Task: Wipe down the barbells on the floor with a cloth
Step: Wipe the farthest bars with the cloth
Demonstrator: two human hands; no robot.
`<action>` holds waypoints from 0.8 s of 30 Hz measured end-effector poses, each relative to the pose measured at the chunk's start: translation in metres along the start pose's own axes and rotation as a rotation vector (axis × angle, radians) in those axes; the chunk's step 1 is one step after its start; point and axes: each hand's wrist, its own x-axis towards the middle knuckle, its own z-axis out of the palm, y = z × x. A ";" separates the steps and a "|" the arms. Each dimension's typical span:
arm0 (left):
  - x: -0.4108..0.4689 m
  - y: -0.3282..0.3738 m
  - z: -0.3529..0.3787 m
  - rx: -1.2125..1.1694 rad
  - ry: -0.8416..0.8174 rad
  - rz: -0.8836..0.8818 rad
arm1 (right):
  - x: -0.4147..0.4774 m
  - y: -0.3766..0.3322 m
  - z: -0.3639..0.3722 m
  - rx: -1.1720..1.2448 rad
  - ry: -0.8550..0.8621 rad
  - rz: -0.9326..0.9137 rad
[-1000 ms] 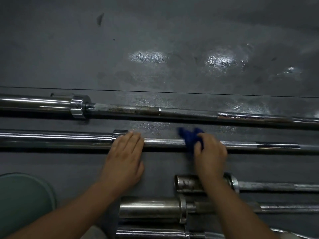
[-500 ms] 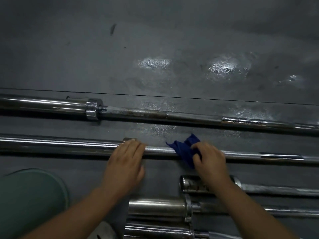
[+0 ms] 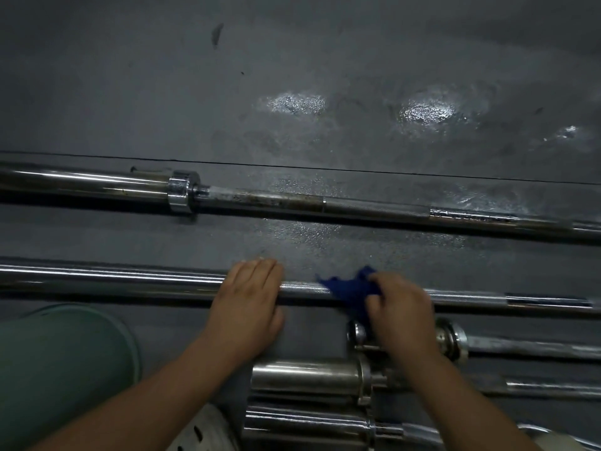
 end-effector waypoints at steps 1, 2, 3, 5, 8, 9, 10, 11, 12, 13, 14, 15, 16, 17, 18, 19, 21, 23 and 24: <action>0.001 0.001 0.001 0.000 0.005 -0.009 | 0.001 0.006 -0.002 -0.005 0.035 0.101; 0.003 0.004 0.002 0.001 0.010 -0.020 | 0.000 -0.004 0.003 0.022 0.056 0.144; 0.003 0.005 0.003 0.001 0.009 -0.035 | -0.001 -0.029 0.011 0.088 0.060 0.114; 0.005 0.005 0.005 -0.002 -0.004 -0.054 | -0.012 -0.095 0.024 0.259 -0.024 -0.062; 0.004 -0.003 0.007 0.016 -0.019 -0.025 | -0.014 -0.117 0.026 0.209 -0.165 -0.360; 0.004 -0.006 0.007 0.025 -0.025 -0.007 | -0.008 -0.097 0.022 0.134 -0.151 -0.382; 0.003 -0.007 0.006 0.035 -0.031 0.005 | -0.004 -0.073 0.016 0.078 -0.136 -0.342; 0.003 -0.008 0.004 0.045 -0.039 0.011 | -0.002 -0.048 0.009 0.050 -0.113 -0.262; 0.003 -0.007 0.003 0.052 -0.041 0.013 | -0.001 -0.026 0.004 0.031 -0.073 -0.179; 0.003 -0.006 0.004 0.050 -0.038 0.016 | 0.000 -0.011 0.000 0.003 -0.053 -0.109; 0.003 -0.005 0.005 0.047 -0.032 0.020 | -0.002 -0.004 -0.002 -0.034 -0.062 -0.071; 0.003 -0.005 0.005 0.041 -0.030 0.024 | -0.004 0.000 -0.001 -0.065 -0.079 -0.071; 0.002 -0.005 0.005 0.037 -0.036 0.025 | -0.008 0.001 0.001 -0.094 -0.097 -0.083; 0.000 -0.006 0.004 0.037 -0.046 0.027 | -0.010 0.003 0.004 -0.122 -0.126 -0.092; -0.001 -0.008 0.004 0.045 -0.051 0.034 | -0.012 0.006 0.006 -0.157 -0.152 -0.106; -0.001 -0.009 0.006 0.058 -0.062 0.050 | -0.011 0.009 0.007 -0.188 -0.152 -0.136; 0.008 -0.014 0.005 0.084 -0.083 0.094 | 0.002 0.015 0.008 -0.229 -0.146 -0.179; 0.029 -0.023 0.001 0.127 -0.053 0.089 | 0.026 0.015 0.003 -0.272 -0.201 -0.180; 0.042 -0.029 -0.003 0.145 -0.053 0.052 | 0.039 0.015 0.000 -0.272 -0.226 -0.164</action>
